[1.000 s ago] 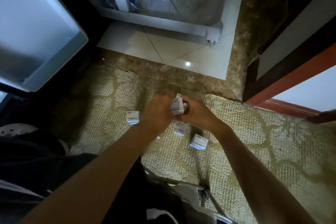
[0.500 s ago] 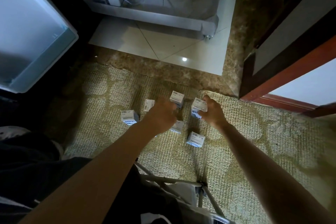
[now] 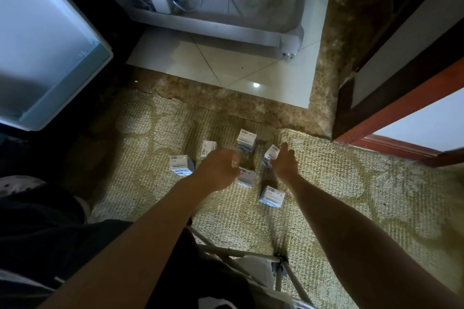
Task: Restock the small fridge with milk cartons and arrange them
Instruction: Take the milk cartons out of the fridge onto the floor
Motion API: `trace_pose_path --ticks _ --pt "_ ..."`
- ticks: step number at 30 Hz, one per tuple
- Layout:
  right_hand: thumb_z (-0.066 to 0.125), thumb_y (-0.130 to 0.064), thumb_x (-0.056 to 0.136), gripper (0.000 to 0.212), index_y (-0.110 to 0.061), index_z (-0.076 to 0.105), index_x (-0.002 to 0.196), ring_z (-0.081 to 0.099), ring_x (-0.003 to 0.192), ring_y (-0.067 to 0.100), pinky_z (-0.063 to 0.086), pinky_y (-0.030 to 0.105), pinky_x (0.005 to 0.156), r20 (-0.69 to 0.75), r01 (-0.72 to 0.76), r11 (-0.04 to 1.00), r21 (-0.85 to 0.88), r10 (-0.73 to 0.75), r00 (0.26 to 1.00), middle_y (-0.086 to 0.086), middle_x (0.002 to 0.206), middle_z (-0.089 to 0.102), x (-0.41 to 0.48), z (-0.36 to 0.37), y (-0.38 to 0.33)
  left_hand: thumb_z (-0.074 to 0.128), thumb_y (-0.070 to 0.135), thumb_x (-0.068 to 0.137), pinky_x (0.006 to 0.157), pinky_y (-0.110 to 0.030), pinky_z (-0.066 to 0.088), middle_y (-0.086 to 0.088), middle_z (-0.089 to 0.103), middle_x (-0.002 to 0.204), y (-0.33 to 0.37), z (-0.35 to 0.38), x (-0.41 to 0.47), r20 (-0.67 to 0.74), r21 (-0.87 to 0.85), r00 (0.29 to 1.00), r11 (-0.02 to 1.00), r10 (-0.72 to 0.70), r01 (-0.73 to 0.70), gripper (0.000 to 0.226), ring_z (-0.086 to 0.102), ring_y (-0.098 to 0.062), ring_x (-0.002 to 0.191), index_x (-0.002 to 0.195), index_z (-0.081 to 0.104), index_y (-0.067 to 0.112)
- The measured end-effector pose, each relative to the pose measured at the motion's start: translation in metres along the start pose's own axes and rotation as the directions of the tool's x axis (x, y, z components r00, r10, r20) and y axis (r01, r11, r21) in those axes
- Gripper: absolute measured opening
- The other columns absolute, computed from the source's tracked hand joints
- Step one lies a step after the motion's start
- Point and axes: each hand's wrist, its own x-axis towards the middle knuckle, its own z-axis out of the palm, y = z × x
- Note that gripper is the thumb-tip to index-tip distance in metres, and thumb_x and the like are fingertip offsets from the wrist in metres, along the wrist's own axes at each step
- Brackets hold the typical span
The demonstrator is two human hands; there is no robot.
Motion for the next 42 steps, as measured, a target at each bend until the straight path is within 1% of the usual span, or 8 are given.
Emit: trace_pose_path --ticks 5,7,10,14,21,30,36,42 --pt "0.054 -0.009 0.090 0.068 -0.007 0.014 0.145 0.026 0.137 0.041 0.036 0.050 0.107 -0.093 0.023 0.996 -0.090 -0.032 0.995 0.022 0.155 -0.001 -0.012 -0.023 -0.045 0.048 0.013 0.093 0.093 -0.037 0.047 -0.011 0.058 0.125 -0.006 -0.018 -0.010 -0.129 -0.054 0.991 0.998 -0.041 0.034 0.027 0.058 -0.030 0.109 0.117 0.060 0.008" --pt "0.054 -0.008 0.090 0.069 -0.006 0.015 0.147 0.020 0.141 0.039 0.031 0.049 0.111 -0.109 0.137 0.987 -0.082 -0.146 0.983 0.021 0.156 0.005 -0.021 -0.036 -0.079 0.046 0.017 0.094 0.100 -0.037 0.042 -0.011 0.059 0.124 -0.013 -0.030 -0.016 -0.198 -0.020 0.977 0.997 -0.079 0.077 0.028 0.055 -0.028 0.114 0.117 0.060 0.009" --pt "0.050 -0.007 0.091 0.049 -0.005 0.034 0.137 0.044 0.126 0.034 0.044 0.036 0.095 -0.130 0.406 0.914 -0.021 -0.405 0.905 0.018 0.144 0.035 -0.047 -0.054 -0.142 0.047 0.016 0.095 0.106 -0.040 0.037 -0.012 0.060 0.124 -0.028 -0.060 -0.029 -0.362 -0.124 0.924 0.989 -0.124 0.084 0.026 0.054 -0.027 0.116 0.116 0.061 0.008" --pt "0.048 -0.008 0.092 0.027 -0.005 0.053 0.118 0.055 0.108 0.024 0.035 0.021 0.077 -0.126 0.635 0.772 0.014 -0.629 0.767 0.013 0.124 0.052 -0.098 -0.067 -0.232 0.049 0.015 0.093 0.086 -0.026 0.044 -0.010 0.062 0.124 -0.054 -0.116 -0.059 -0.608 -0.228 0.773 0.972 -0.182 0.050 0.029 0.060 -0.023 0.109 0.119 0.060 0.010" --pt "0.048 -0.005 0.089 0.024 -0.002 0.056 0.111 0.054 0.108 0.028 0.040 0.030 0.086 -0.018 0.876 0.482 0.029 -0.876 0.482 0.015 0.121 0.053 -0.198 -0.026 -0.360 0.051 0.015 0.090 0.096 -0.030 0.043 -0.012 0.066 0.116 -0.144 -0.202 -0.149 -0.828 -0.352 0.431 0.930 -0.360 0.102 0.030 0.059 -0.029 0.112 0.117 0.062 0.011" --pt "0.048 -0.007 0.091 0.021 -0.004 0.058 0.108 0.056 0.106 0.029 0.042 0.029 0.080 0.216 0.965 0.252 0.074 -0.949 0.231 0.013 0.117 0.059 -0.311 0.087 -0.477 0.049 0.012 0.090 0.083 -0.031 0.043 -0.015 0.066 0.113 -0.291 -0.223 -0.246 -0.749 -0.588 0.219 0.779 -0.626 0.216 0.027 0.057 -0.036 0.106 0.111 0.065 0.009" --pt "0.047 -0.007 0.090 0.027 -0.004 0.058 0.114 0.055 0.113 0.027 0.043 0.029 0.088 0.420 0.992 0.129 -0.006 -0.900 0.119 0.010 0.123 0.060 -0.345 0.178 -0.532 0.047 0.015 0.090 0.086 -0.033 0.045 -0.016 0.059 0.121 -0.394 -0.213 -0.259 -0.597 -0.704 0.214 0.633 -0.773 0.322 0.031 0.055 -0.036 0.107 0.118 0.059 0.007" --pt "0.046 -0.007 0.091 0.029 -0.002 0.055 0.119 0.052 0.116 0.030 0.043 0.033 0.093 0.562 0.990 0.050 -0.135 -0.818 0.118 0.014 0.127 0.055 -0.332 0.273 -0.573 0.046 0.010 0.088 0.089 -0.035 0.045 -0.019 0.054 0.126 -0.491 -0.211 -0.242 -0.505 -0.695 0.277 0.576 -0.817 0.431 0.038 0.052 -0.037 0.113 0.126 0.050 0.004"
